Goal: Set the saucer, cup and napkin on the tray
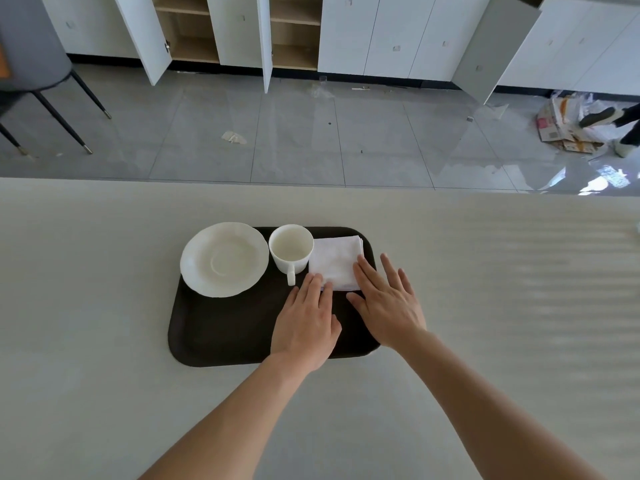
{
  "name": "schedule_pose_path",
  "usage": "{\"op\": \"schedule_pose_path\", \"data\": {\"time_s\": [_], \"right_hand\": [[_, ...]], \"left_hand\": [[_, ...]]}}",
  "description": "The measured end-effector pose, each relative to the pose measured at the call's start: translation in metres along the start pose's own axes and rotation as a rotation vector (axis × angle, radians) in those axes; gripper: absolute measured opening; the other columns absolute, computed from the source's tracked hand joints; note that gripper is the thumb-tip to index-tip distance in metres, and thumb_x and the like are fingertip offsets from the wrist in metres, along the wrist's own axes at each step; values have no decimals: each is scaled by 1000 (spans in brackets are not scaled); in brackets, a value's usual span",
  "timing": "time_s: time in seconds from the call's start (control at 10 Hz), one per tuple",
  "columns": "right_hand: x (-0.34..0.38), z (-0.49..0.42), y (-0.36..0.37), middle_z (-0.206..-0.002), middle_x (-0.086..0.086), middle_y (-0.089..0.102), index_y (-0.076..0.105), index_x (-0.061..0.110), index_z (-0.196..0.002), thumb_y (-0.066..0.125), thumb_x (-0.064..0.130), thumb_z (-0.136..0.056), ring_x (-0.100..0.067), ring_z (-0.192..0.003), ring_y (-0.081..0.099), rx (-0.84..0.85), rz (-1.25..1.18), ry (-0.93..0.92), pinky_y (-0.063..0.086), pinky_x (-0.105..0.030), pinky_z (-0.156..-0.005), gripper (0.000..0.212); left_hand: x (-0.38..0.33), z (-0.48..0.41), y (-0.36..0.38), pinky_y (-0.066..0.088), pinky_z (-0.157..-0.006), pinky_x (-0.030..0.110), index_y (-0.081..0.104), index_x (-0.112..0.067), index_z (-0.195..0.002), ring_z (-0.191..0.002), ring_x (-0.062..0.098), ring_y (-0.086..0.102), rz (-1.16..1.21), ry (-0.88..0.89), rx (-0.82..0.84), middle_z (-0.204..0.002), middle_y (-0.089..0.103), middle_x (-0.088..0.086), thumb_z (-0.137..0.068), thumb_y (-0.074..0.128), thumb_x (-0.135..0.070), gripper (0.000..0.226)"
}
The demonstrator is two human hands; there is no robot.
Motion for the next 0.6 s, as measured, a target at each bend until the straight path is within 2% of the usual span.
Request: {"op": "schedule_pose_path", "data": {"time_s": [0.3, 0.6], "right_hand": [[3, -6, 0, -165, 16, -11, -1, 28, -158, 18, 55, -102, -23, -151, -17, 82, 1, 4, 0, -47, -124, 65], [13, 2, -19, -167, 10, 9, 15, 25, -158, 25, 52, -103, -18, -153, -1, -33, -146, 66, 6, -40, -124, 62]], "left_hand": [[-1, -3, -2, 17, -124, 40, 17, -10, -156, -155, 23, 3, -21, -9, 58, -166, 12, 11, -98, 33, -34, 65], [-6, 3, -20, 19, -123, 40, 17, -8, -155, -154, 28, 9, -30, 7, 48, -165, 14, 16, -98, 36, -34, 66]]}}
Point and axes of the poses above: each hand's wrist, its own z-axis away from the middle knuckle, its own y-axis out of the palm, x = y × z, the point moved 6 cm from there along -z, towards the middle knuckle
